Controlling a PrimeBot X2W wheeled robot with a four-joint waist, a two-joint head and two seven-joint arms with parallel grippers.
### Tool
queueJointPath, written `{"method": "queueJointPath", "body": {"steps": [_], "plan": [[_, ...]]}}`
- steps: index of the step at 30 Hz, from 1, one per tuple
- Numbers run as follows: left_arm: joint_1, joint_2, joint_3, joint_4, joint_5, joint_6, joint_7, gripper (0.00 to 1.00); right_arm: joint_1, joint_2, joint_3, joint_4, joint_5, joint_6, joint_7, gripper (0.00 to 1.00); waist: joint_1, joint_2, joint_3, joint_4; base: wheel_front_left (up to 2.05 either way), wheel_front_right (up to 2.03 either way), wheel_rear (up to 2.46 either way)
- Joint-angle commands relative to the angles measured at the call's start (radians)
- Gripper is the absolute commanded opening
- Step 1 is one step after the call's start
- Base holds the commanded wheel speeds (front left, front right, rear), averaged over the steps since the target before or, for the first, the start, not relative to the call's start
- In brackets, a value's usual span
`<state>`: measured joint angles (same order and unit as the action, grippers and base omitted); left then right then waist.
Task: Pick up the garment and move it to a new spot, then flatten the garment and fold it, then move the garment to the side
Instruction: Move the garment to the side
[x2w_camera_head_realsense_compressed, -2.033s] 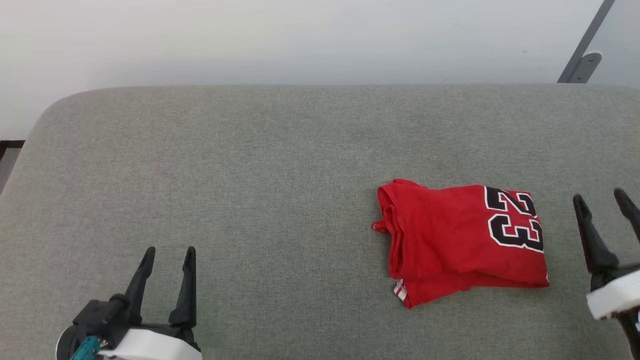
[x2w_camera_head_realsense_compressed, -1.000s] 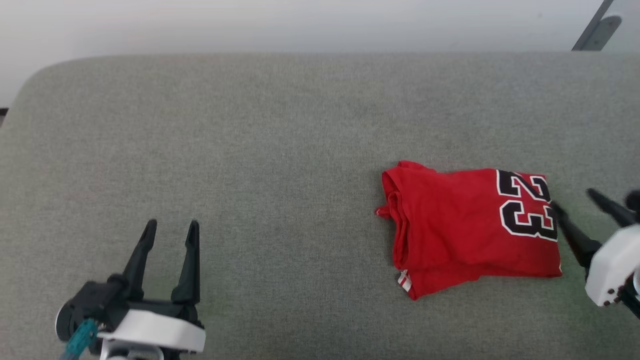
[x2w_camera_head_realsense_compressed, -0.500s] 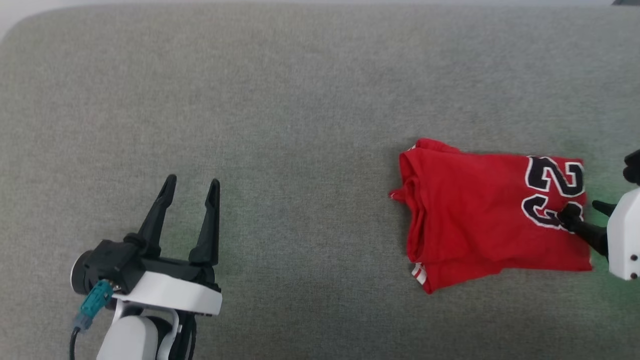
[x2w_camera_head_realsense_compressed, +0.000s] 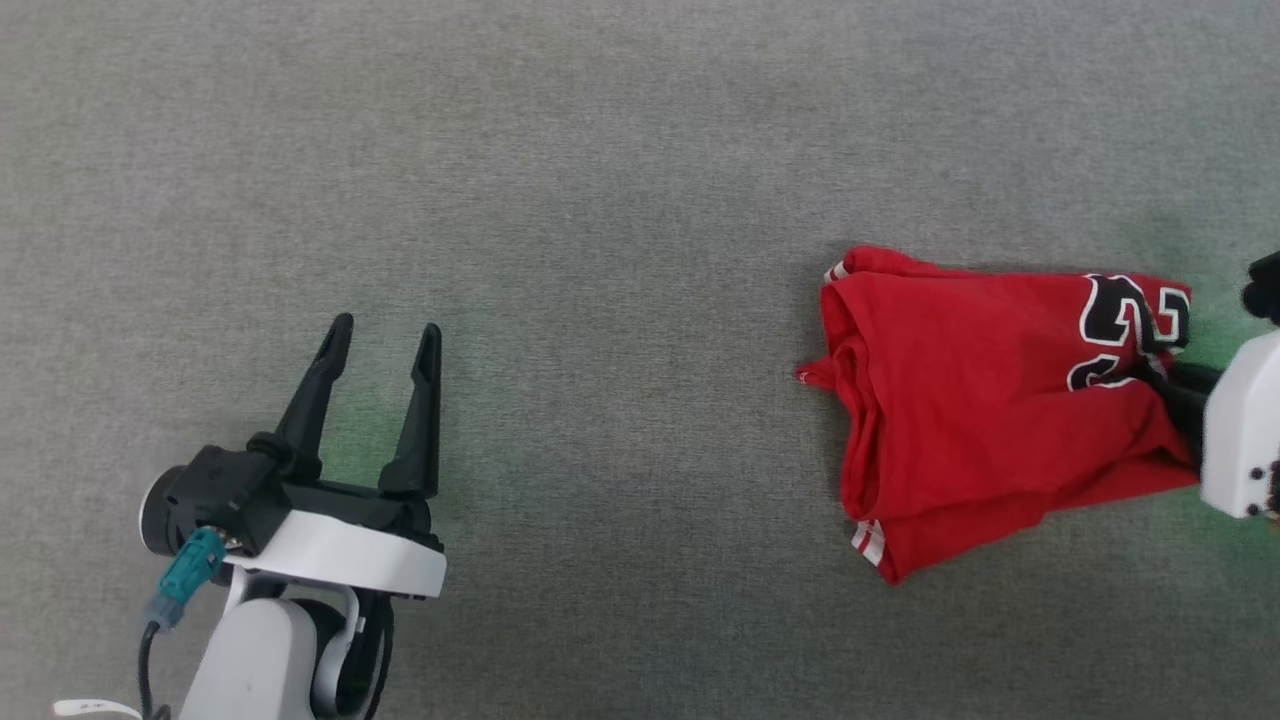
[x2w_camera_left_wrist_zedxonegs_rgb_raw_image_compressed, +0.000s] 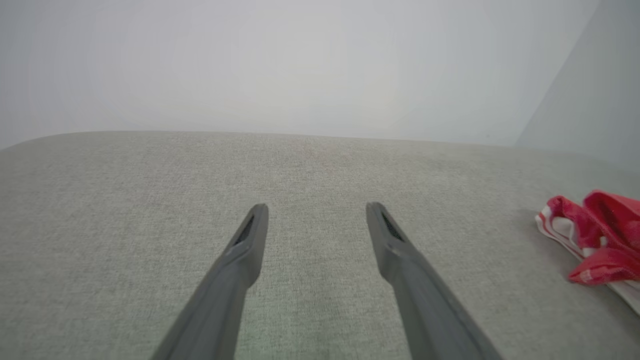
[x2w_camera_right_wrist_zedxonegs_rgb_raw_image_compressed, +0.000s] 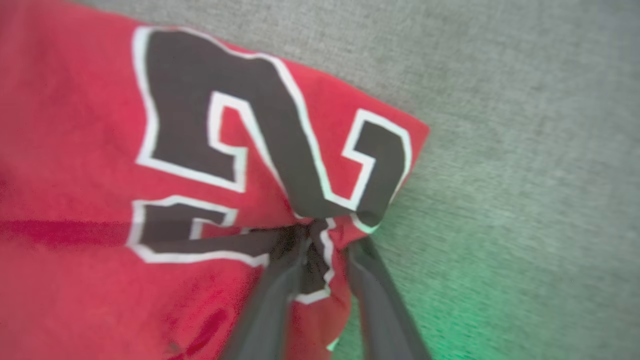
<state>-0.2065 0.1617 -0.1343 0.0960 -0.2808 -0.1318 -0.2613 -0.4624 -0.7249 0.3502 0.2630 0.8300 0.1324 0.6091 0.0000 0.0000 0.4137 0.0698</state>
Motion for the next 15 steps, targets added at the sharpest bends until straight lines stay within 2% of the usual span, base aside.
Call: {"method": "queueJointPath", "body": {"steps": [1, 8, 15], "plan": [[-0.020, 0.006, 0.001, 0.002, 0.007, 0.003, -0.005, 1.00, 0.036, 0.045, 0.045, 0.045, 0.005, -0.005, 0.009, 0.00, 0.0000, 0.0000, 0.003, -0.007, 0.00, 0.00, 0.00], [-0.030, 0.028, 0.009, -0.004, 0.007, 0.003, -0.005, 1.00, 0.013, 0.039, 0.010, 0.050, 0.013, -0.006, -0.082, 0.00, 0.0000, 0.0000, 0.012, -0.064, 0.00, 0.00, 0.00], [-0.054, 0.070, 0.008, -0.033, 0.027, 0.003, -0.005, 1.00, 0.005, 0.008, -0.068, -0.001, 0.007, -0.004, -0.186, 0.00, 0.0000, 0.0000, 0.053, -0.176, 0.00, 0.00, 0.00]]}}
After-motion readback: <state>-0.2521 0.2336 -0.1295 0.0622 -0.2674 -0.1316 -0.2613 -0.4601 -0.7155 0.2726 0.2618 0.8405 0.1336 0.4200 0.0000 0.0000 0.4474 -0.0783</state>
